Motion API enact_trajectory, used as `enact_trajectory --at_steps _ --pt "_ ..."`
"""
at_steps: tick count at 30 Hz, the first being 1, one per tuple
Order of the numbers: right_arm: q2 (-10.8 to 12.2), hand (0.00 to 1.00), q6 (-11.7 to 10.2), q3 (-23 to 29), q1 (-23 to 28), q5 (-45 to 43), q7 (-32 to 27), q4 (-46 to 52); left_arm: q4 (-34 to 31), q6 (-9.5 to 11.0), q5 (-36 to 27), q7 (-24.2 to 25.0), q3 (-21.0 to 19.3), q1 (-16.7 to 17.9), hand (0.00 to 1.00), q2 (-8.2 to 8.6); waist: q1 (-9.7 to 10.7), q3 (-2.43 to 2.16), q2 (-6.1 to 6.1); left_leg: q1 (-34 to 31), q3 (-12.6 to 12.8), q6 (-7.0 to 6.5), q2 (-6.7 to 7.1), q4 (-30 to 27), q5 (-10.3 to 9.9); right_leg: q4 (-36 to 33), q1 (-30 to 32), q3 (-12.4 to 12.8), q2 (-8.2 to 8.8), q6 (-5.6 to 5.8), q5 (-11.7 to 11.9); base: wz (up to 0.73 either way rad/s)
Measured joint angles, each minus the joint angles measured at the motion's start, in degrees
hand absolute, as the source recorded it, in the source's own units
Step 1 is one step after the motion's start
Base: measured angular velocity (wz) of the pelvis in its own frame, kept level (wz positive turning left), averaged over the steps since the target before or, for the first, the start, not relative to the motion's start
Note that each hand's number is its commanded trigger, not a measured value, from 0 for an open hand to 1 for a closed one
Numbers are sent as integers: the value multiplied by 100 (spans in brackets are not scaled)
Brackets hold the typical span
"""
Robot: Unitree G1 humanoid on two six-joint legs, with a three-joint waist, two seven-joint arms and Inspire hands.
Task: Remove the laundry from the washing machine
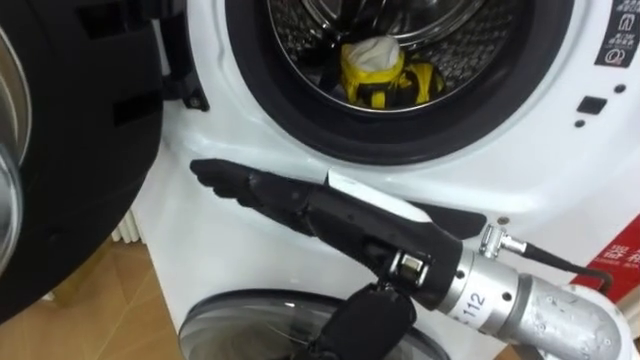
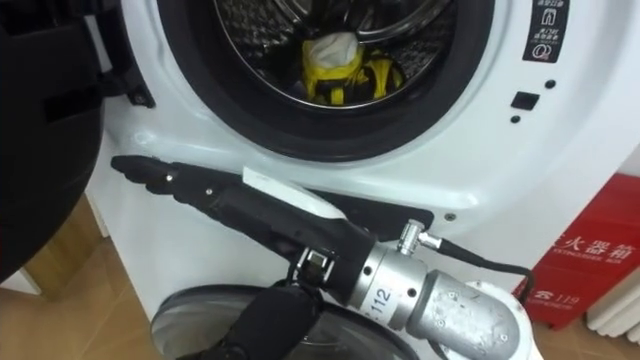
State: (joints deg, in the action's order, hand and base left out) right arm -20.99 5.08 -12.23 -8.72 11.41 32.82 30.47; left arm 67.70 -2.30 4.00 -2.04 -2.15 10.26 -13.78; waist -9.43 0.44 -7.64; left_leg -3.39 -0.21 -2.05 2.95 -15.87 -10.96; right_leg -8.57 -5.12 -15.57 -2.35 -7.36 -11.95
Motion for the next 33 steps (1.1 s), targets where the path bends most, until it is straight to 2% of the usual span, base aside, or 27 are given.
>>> enact_trajectory --at_steps 4,6,10,16,19,21,24,31,33 --pt "44 0 -11 246 0 4 -503 268 -8 0 0 -68 -2 75 0 65 144 13 56 -74 58 -39 -12 -142 -30 -1 2 -15 -2 7 -4 0" --pt "62 0 -29 409 2 3 -892 326 4 -3 3 -116 -5 145 0 183 192 -17 160 -95 122 -65 -23 -195 -59 -9 3 -8 -2 18 -2 0" --pt "97 0 -48 635 -38 -61 -1375 429 -27 2 18 -119 -137 147 0 223 263 -46 237 -93 110 -72 -21 -172 -65 -10 8 -6 0 31 -4 0" --pt "18 0 -57 702 -553 -116 -2001 337 -23 0 25 -146 -215 164 0 213 311 -40 209 29 73 -72 -2 -83 -64 2 -93 -14 6 45 -17 2" --pt "-10 0 -92 712 -746 -100 -2239 165 -17 -26 41 -158 -217 186 0 214 292 -32 142 34 63 -71 -1 -77 -63 3 -102 -26 6 45 -17 0" --pt "-13 0 -89 726 -813 -205 -2363 -56 -14 -42 67 -162 -241 223 0 211 289 0 86 65 40 -72 10 -79 -63 29 -153 -47 9 52 -23 5" --pt "-14 0 -30 729 -828 -310 -2475 -139 -25 -151 69 -118 -280 229 0 213 258 -2 -10 58 -10 -73 35 -120 -64 69 -178 -106 18 63 -28 11" --pt "-14 0 17 725 -871 -427 -2487 -291 -32 -277 74 -65 -403 177 0 231 119 13 1 10 -82 -103 81 -152 -82 81 -183 -211 51 105 -52 8" --pt "-29 0 23 679 -1205 -500 -2513 -533 -32 -338 131 -71 -450 181 0 239 119 17 9 10 -111 -104 92 -144 -83 81 -183 -225 56 110 -55 4"
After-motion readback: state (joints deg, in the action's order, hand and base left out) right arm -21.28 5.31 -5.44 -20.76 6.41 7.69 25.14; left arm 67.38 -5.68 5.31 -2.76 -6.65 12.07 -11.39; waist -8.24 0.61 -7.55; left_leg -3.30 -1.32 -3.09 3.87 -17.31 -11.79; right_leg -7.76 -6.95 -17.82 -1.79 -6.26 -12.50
